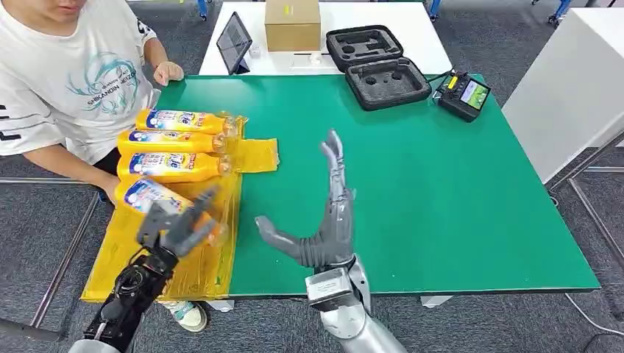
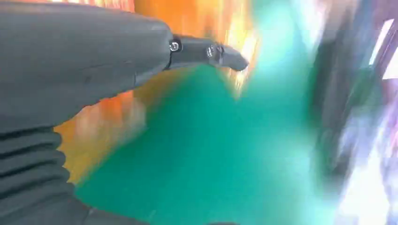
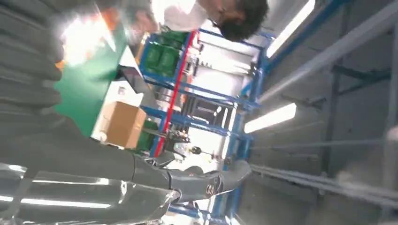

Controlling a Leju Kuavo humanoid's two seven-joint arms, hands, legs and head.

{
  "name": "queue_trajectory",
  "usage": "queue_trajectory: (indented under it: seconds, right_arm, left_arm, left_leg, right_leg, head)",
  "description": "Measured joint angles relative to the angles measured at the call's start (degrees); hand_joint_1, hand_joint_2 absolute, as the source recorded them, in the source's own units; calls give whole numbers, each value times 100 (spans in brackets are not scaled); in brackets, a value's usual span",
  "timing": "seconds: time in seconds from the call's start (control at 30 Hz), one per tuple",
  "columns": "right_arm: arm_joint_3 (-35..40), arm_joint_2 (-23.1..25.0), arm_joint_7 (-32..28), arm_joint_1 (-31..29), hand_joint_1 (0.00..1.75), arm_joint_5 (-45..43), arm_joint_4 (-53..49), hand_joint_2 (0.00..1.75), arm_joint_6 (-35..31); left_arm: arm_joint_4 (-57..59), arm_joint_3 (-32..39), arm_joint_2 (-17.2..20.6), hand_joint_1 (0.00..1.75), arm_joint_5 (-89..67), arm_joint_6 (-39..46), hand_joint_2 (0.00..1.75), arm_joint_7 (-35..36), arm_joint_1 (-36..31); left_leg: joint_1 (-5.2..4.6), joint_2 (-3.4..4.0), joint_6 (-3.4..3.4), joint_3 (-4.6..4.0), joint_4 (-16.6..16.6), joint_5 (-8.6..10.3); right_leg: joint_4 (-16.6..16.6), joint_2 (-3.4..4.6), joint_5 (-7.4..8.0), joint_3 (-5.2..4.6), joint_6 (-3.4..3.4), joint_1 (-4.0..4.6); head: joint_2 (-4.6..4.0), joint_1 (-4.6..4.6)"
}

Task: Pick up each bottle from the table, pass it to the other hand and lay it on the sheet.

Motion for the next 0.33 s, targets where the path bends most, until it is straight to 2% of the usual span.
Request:
queue_trajectory:
  seconds: [0.03, 0.1, 0.33]
  right_arm:
    - [71, -28, 0, -6, 0, -44, 54, 175, 0]
    - [183, -70, 0, -32, 0, -85, 153, 175, 0]
    - [380, -149, 0, -104, 0, -159, 356, 175, 0]
  left_arm:
    - [-110, 92, -53, 0, 0, 619, 175, -300, 8]
    - [-381, 221, -103, 0, 116, 1200, 175, -611, 36]
    - [-1214, 430, -234, 0, 321, 1567, 175, -685, 294]
  left_leg:
    - [0, 0, 0, -6, 0, 1]
    - [0, -4, 2, -13, 1, 3]
    - [-3, -3, 4, -29, 2, -1]
  right_leg:
    - [0, 0, 0, -7, 0, 0]
    - [0, -6, -1, -10, 2, -1]
    - [-1, -6, -2, -24, 3, -5]
  head:
    - [0, 0]
    - [0, 0]
    - [0, 2]
